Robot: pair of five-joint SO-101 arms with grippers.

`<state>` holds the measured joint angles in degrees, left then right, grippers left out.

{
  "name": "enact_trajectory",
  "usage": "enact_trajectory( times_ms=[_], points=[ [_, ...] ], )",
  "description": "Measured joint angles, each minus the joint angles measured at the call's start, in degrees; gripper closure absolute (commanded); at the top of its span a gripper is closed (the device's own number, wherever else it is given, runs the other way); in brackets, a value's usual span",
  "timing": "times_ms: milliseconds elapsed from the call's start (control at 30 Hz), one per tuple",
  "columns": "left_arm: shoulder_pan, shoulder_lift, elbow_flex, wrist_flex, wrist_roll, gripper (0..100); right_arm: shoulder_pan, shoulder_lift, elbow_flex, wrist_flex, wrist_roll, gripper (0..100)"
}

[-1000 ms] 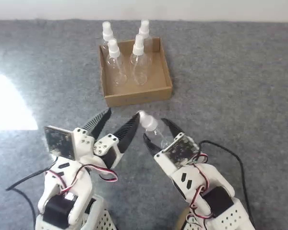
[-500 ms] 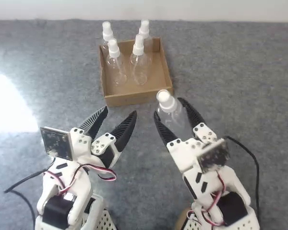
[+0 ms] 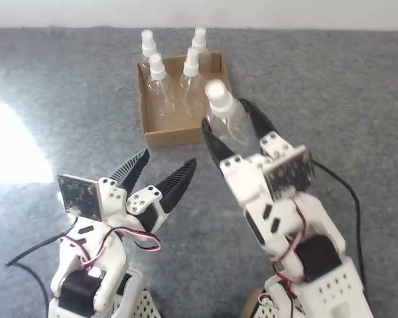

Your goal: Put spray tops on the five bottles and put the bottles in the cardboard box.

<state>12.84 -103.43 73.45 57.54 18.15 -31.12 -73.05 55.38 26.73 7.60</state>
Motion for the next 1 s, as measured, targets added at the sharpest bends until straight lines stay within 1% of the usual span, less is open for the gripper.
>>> enact_trajectory(
  times_ms=[267, 367, 500, 767, 900, 1000],
  points=[
    [0.0, 0.0, 0.0, 0.0, 0.0, 70, 0.0, 16.97, -8.88, -3.6, -0.44, 99.2],
    [1.23, 0.0, 0.0, 0.0, 0.0, 70, -0.09, 20.84, -11.52, -3.6, -2.37, 99.2],
    [2.46, 0.0, 0.0, 0.0, 0.0, 70, -3.34, 21.01, -13.8, -3.08, -5.36, 99.2],
    [2.46, 0.0, 0.0, 0.0, 0.0, 70, -10.37, 21.01, -18.64, 5.89, -6.24, 99.2],
    [2.46, 0.0, 0.0, 0.0, 0.0, 70, -11.87, 21.01, -18.73, 7.47, -6.24, 99.2],
    [2.46, 0.0, 0.79, -1.67, 0.0, 70, -11.96, 21.01, -18.73, 8.53, -6.24, 99.2]
  ],
)
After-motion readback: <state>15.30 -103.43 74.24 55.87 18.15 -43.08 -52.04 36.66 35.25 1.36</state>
